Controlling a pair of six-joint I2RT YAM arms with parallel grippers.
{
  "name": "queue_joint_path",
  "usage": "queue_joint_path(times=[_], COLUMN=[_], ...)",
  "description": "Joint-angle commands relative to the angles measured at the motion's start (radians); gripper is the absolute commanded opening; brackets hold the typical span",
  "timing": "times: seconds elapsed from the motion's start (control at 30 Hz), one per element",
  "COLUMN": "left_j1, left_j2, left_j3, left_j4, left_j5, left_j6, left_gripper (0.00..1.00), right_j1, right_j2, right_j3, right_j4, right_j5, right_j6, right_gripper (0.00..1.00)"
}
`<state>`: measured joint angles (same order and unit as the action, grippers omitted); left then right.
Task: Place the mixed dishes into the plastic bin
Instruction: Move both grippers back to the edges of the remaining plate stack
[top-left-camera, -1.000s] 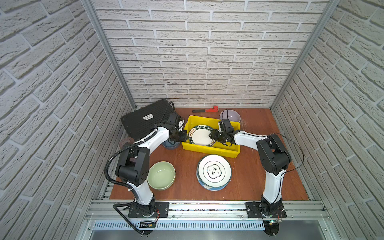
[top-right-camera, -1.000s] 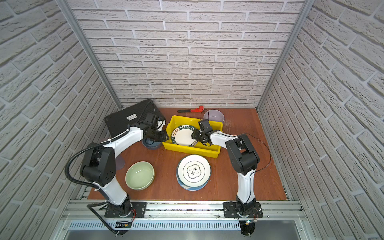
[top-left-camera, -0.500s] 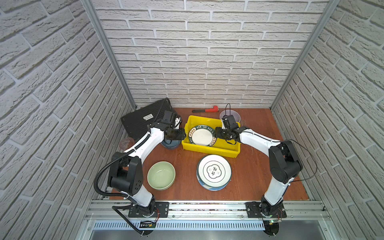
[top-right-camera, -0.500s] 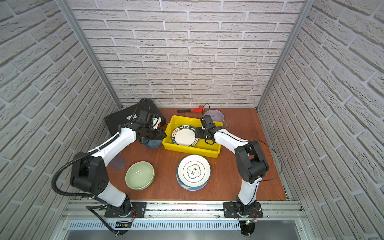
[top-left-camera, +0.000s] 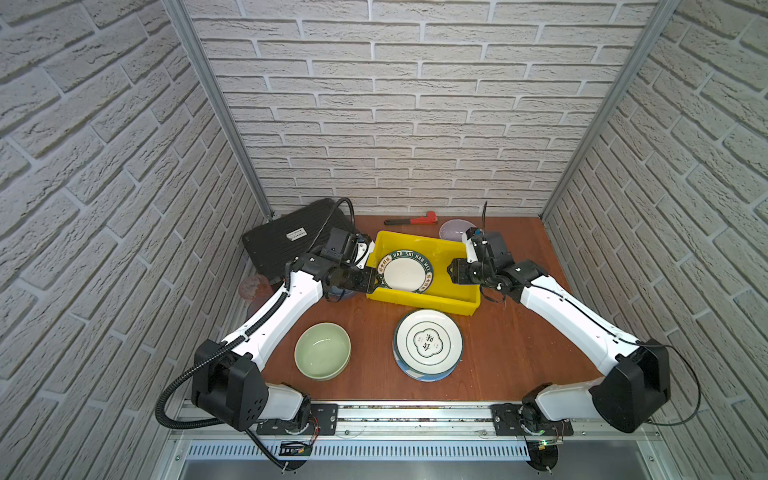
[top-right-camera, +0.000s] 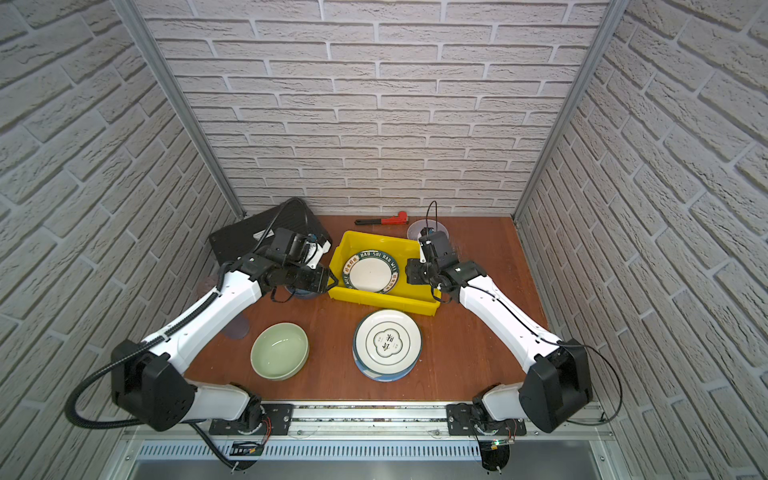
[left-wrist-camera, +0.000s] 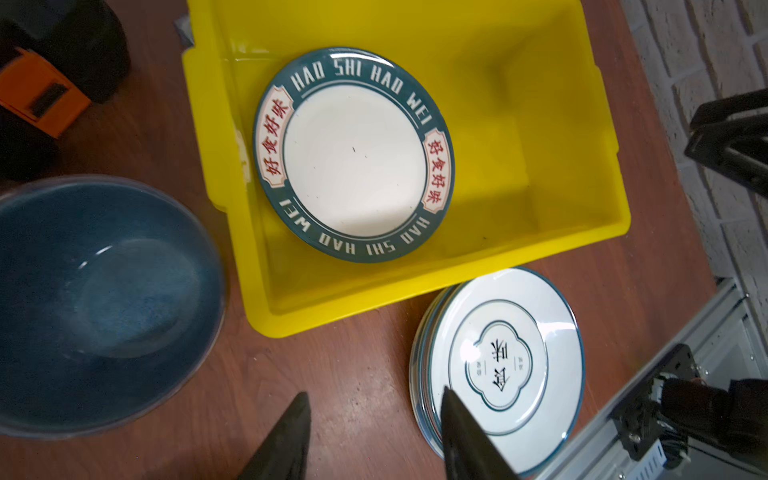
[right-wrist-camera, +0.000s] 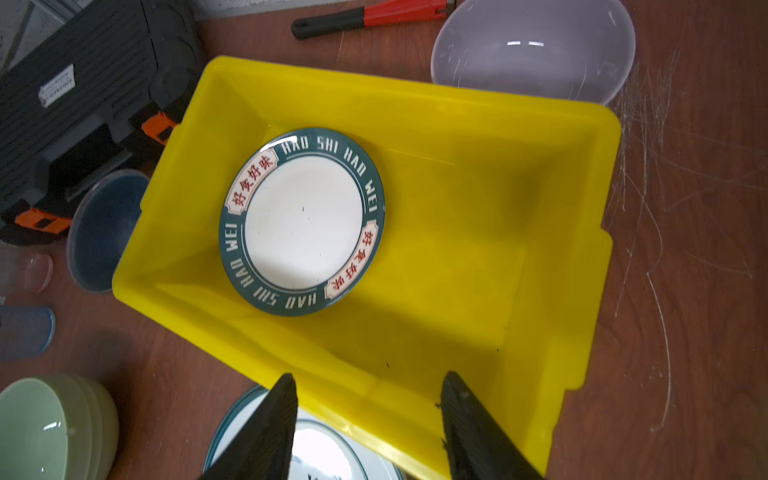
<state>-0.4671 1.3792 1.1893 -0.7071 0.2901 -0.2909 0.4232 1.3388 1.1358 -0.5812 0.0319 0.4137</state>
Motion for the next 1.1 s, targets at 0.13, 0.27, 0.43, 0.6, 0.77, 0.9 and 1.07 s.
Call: queue_joint_path(times=[0.13, 0.27, 0.43, 0.6, 0.77, 0.9, 1.07], left_j1=[-0.108, -0.15, -0.198, -0.236, -0.269, -0.295, -0.314], left_j2=[-0.031, -0.058, -0.071, -0.056, -0.034, -0.008, -0.002], left_j3=[-0.11, -0.191, -0.285, -0.316, -0.352, -0.37, -0.396], left_j4=[-0.013, 0.072, 0.209, 0.249, 0.304, 0.341, 0.389], left_j5=[-0.029, -0.044, -0.061, -0.083, -0.083, -0.1, -0.101], left_j6=[0.01, -0.072, -0.181, -0.219, -0.25, -0.27, -0.299], left_gripper=[0.48, 0.46, 0.42, 0.41, 0.4, 0.39, 0.38], right_j1=[0.028, 0.034, 0.035, 0.035, 0.035, 0.035, 0.035], right_j2=[-0.21, -0.295, -0.379, -0.41, -0.437, -0.446, -0.437], right_j3=[-0.194, -0.282, -0.37, -0.429, -0.493, -0.532, -0.565], right_j4=[-0.062, -0.075, -0.067, -0.068, -0.024, 0.022, 0.063], right_j5=[-0.024, -0.032, -0.081, -0.122, -0.154, -0.157, -0.184], right_j6=[0.044, 0.066, 0.076, 0.094, 0.134, 0.17, 0.201], right_gripper=[0.55, 0.54, 0.54, 0.53, 0.52, 0.51, 0.5])
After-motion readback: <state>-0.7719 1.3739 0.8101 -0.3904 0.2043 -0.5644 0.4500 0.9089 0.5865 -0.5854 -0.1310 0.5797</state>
